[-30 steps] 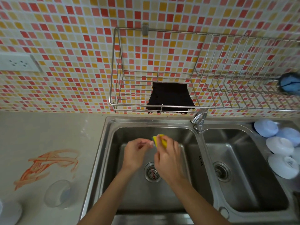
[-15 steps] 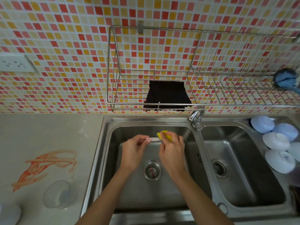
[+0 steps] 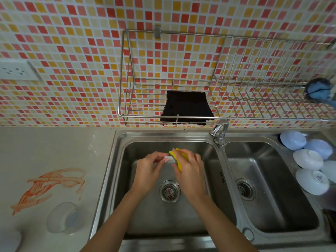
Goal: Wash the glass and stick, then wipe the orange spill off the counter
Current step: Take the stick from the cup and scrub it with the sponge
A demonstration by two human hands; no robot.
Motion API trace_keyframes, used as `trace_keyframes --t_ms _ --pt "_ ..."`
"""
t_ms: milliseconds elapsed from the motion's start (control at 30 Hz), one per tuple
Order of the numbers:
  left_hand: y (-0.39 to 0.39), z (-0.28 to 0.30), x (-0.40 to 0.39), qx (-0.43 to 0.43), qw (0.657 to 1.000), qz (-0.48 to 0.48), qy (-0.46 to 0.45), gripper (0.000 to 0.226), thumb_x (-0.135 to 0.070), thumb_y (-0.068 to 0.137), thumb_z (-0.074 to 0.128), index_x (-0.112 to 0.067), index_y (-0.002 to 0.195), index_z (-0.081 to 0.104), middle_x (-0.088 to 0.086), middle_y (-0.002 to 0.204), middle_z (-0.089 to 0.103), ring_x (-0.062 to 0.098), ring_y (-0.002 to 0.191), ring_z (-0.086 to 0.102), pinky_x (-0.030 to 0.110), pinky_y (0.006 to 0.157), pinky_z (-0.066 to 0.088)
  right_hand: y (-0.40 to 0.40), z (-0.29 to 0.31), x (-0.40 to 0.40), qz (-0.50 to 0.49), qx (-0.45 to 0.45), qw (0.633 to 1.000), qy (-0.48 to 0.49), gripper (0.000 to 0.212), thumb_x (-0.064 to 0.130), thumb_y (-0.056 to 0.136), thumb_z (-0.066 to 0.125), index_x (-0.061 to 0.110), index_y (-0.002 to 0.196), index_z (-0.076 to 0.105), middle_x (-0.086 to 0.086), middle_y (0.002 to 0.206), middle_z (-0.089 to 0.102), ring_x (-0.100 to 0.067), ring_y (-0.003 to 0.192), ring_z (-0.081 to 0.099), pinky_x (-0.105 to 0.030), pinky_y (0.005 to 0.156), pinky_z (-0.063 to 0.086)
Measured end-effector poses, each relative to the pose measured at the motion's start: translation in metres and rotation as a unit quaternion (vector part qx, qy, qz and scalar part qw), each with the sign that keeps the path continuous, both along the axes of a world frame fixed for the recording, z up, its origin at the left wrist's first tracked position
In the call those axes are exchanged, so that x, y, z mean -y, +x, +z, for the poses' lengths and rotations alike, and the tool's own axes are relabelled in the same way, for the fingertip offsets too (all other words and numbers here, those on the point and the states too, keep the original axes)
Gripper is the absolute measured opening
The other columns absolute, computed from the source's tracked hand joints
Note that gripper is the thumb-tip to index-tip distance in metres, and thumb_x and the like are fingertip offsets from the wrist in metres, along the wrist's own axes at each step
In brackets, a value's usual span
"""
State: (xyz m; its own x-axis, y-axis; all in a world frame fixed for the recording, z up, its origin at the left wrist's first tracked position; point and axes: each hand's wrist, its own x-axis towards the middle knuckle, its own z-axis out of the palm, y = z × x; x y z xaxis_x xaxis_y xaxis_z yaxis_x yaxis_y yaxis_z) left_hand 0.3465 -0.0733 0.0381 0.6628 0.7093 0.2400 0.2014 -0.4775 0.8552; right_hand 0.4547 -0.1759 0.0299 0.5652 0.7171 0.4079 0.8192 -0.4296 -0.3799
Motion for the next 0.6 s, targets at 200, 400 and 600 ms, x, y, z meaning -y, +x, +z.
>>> trace_keyframes --t_ms 200,400,600 --pt "0.006 0.007 0.005 0.002 0.994 0.008 -0.108 0.017 -0.025 0.086 0.070 -0.017 0.102 0.068 -0.007 0.084 0.074 -0.001 0.083 0.068 0.013 0.075 0.051 0.017 -0.013 -0.001 0.001 0.036 0.999 0.029 0.035 0.013 0.074 0.079 0.026 0.105 0.071 0.005 0.105 0.068 -0.026 0.086 0.057 -0.035 0.069 0.049" --pt "0.012 0.006 -0.001 0.011 0.968 0.023 -0.251 0.008 -0.017 0.086 0.070 -0.010 0.089 0.074 0.004 0.080 0.075 0.006 0.076 0.070 0.026 0.078 0.054 0.013 -0.014 -0.005 -0.011 0.048 0.998 0.033 0.030 0.020 0.085 0.060 0.024 0.113 0.068 0.003 0.113 0.065 -0.024 0.092 0.052 -0.034 0.072 0.047" --pt "0.011 0.011 0.001 0.041 0.972 0.085 -0.216 0.012 -0.014 0.075 0.080 -0.011 0.086 0.075 -0.002 0.079 0.075 0.004 0.073 0.069 0.013 0.068 0.052 -0.014 -0.010 -0.002 0.021 0.003 1.000 0.021 0.048 0.015 0.088 0.044 0.011 0.135 0.053 -0.007 0.129 0.054 -0.023 0.109 0.046 -0.025 0.093 0.037"
